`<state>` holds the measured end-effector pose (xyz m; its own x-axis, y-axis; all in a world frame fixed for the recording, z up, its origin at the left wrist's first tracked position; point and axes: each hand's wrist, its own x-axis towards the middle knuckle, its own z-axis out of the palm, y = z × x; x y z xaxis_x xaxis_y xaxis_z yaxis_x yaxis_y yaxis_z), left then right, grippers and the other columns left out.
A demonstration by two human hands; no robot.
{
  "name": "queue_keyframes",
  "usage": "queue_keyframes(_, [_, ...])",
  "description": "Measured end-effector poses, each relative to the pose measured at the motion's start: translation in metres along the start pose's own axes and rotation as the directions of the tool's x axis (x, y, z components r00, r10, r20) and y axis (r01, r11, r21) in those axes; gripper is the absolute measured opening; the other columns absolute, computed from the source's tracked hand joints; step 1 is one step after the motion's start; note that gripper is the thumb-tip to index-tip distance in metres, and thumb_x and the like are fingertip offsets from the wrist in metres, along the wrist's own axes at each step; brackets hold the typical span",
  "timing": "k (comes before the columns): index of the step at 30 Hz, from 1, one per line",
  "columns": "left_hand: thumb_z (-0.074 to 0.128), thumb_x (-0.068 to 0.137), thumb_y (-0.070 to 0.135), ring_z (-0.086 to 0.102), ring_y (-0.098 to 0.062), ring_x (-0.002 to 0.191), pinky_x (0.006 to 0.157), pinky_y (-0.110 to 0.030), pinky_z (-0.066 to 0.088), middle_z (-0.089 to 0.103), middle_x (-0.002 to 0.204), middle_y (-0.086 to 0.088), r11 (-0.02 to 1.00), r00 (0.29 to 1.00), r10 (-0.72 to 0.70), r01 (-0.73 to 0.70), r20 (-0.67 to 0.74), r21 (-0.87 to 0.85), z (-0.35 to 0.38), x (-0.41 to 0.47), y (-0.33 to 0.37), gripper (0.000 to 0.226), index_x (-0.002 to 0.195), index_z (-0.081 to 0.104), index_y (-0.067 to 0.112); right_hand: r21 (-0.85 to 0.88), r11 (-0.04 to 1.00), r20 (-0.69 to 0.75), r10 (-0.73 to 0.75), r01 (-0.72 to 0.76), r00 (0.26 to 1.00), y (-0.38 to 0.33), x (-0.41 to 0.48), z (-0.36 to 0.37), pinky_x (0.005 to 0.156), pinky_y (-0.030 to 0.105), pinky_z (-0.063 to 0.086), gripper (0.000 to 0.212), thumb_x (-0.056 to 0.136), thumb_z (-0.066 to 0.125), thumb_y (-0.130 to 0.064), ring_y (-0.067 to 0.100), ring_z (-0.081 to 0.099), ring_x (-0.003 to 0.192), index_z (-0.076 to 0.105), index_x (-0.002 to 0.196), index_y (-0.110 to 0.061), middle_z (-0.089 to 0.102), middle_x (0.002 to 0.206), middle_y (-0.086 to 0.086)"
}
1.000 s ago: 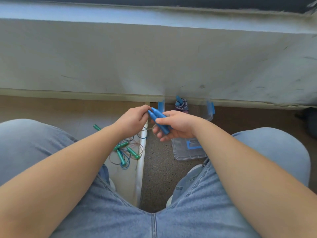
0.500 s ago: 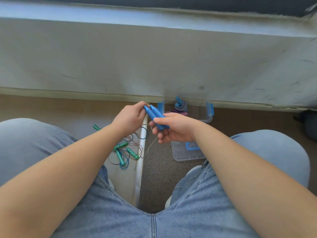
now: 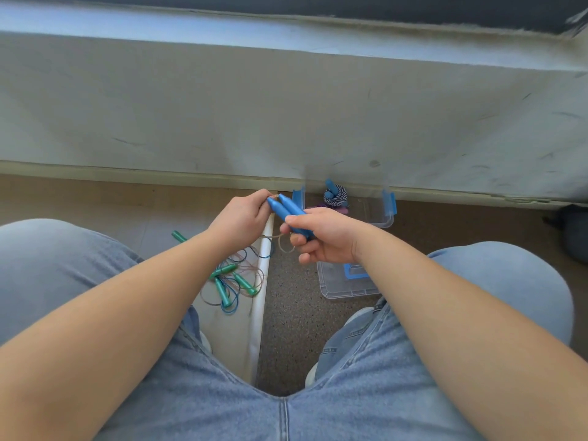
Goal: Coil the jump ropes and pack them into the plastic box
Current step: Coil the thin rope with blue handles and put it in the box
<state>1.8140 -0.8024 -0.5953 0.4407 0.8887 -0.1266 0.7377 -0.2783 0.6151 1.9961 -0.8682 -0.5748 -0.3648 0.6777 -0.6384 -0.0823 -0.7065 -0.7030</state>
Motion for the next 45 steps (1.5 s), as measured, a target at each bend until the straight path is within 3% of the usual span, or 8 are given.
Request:
queue_keyframes(6, [0.032, 0.105, 0.029, 0.054, -0.026, 0.087, 0.074, -0.032, 0.037, 0.060, 0.101, -0.009, 0.996, 0.972, -0.092, 0.087, 0.218, 0.034, 0.020, -0.003, 0.016, 0.028, 0.113, 0.052, 0.012, -0.154, 0.977, -0.299, -0.188, 0.147, 0.935, -0.007, 0.013, 0.009, 0.051, 0.030, 0.049, 0.012, 0.100, 0.048, -0.019, 0.011, 0.039, 0.046, 0.056, 0.100, -0.009, 0.043, 0.064, -0.002])
queue_keyframes(11, [0.033, 0.104, 0.025, 0.052, -0.022, 0.069, 0.063, -0.034, 0.036, 0.055, 0.078, -0.002, 0.927, 0.886, 0.004, -0.177, 0.464, 0.330, 0.019, -0.006, 0.019, 0.020, 0.104, 0.047, 0.011, -0.944, 0.263, -0.303, -0.463, -0.197, 0.833, 0.004, 0.016, 0.006, 0.069, 0.035, 0.040, 0.022, 0.101, 0.047, -0.026, 0.037, 0.063, 0.094, 0.053, 0.108, -0.007, 0.065, 0.104, 0.017])
queue_keyframes(20, [0.054, 0.095, 0.049, 0.047, -0.020, 0.056, 0.052, -0.029, 0.033, 0.043, 0.054, 0.007, 0.662, 0.795, 0.435, -0.601, 0.423, 0.448, -0.011, 0.008, 0.008, 0.039, 0.066, 0.049, 0.023, -0.983, -0.133, -0.083, -0.298, -0.128, 0.951, 0.013, 0.018, 0.013, 0.068, 0.035, 0.038, 0.017, 0.095, 0.049, -0.008, 0.031, 0.058, 0.089, 0.056, 0.110, -0.011, 0.055, 0.091, 0.009])
queue_keyframes(28, [0.062, 0.091, 0.050, 0.034, -0.008, 0.048, 0.051, -0.028, 0.032, 0.041, 0.050, 0.007, 0.985, 0.949, 0.174, -0.171, 0.263, -0.034, -0.014, 0.012, 0.003, 0.049, 0.057, 0.048, 0.018, -0.956, 0.236, 0.075, -0.384, 0.176, 0.920, 0.016, 0.017, 0.005, 0.058, 0.030, 0.043, 0.021, 0.093, 0.066, -0.030, 0.013, 0.057, 0.062, 0.064, 0.081, -0.013, 0.061, 0.070, -0.001])
queue_keyframes(33, [0.048, 0.103, 0.022, 0.044, -0.008, 0.045, 0.052, -0.020, 0.044, 0.045, 0.041, 0.009, 0.895, 0.966, -0.063, 0.166, 0.251, -0.414, -0.005, 0.012, 0.005, 0.045, 0.059, 0.052, 0.017, -0.786, 0.562, -0.167, -0.596, 0.259, 0.786, 0.011, 0.018, 0.004, 0.054, 0.032, 0.037, 0.028, 0.091, 0.067, -0.026, 0.013, 0.044, 0.052, 0.056, 0.065, -0.023, 0.051, 0.057, -0.004])
queue_keyframes(40, [0.036, 0.102, 0.042, 0.054, -0.014, 0.048, 0.053, -0.026, 0.043, 0.059, 0.059, 0.004, 0.999, 0.961, -0.006, 0.020, 0.277, -0.047, 0.010, -0.003, 0.019, 0.044, 0.073, 0.061, 0.020, -0.600, 0.800, -0.617, -0.465, 0.003, 0.635, 0.001, 0.029, -0.011, 0.069, 0.047, 0.059, 0.018, 0.087, 0.058, -0.025, 0.034, 0.070, 0.071, 0.067, 0.080, -0.011, 0.068, 0.076, 0.008])
queue_keyframes(42, [0.040, 0.101, 0.044, 0.057, -0.014, 0.055, 0.056, -0.027, 0.040, 0.059, 0.061, 0.005, 0.938, 0.873, 0.140, -0.268, 0.466, 0.220, 0.009, -0.013, 0.022, 0.040, 0.078, 0.061, 0.020, -0.624, 0.755, -0.670, -0.384, -0.202, 0.636, -0.001, 0.027, -0.024, 0.076, 0.043, 0.059, 0.023, 0.087, 0.057, -0.025, 0.034, 0.070, 0.081, 0.067, 0.098, -0.007, 0.069, 0.095, 0.012])
queue_keyframes(45, [0.045, 0.100, 0.042, 0.049, -0.018, 0.052, 0.052, -0.032, 0.035, 0.050, 0.053, 0.001, 0.829, 0.847, 0.340, -0.475, 0.409, 0.296, 0.004, -0.011, 0.028, 0.044, 0.068, 0.056, 0.013, -0.814, 0.360, -0.570, -0.348, -0.456, 0.744, 0.000, 0.014, -0.028, 0.074, 0.034, 0.046, 0.024, 0.093, 0.056, -0.020, 0.033, 0.061, 0.092, 0.060, 0.112, -0.006, 0.061, 0.102, 0.014])
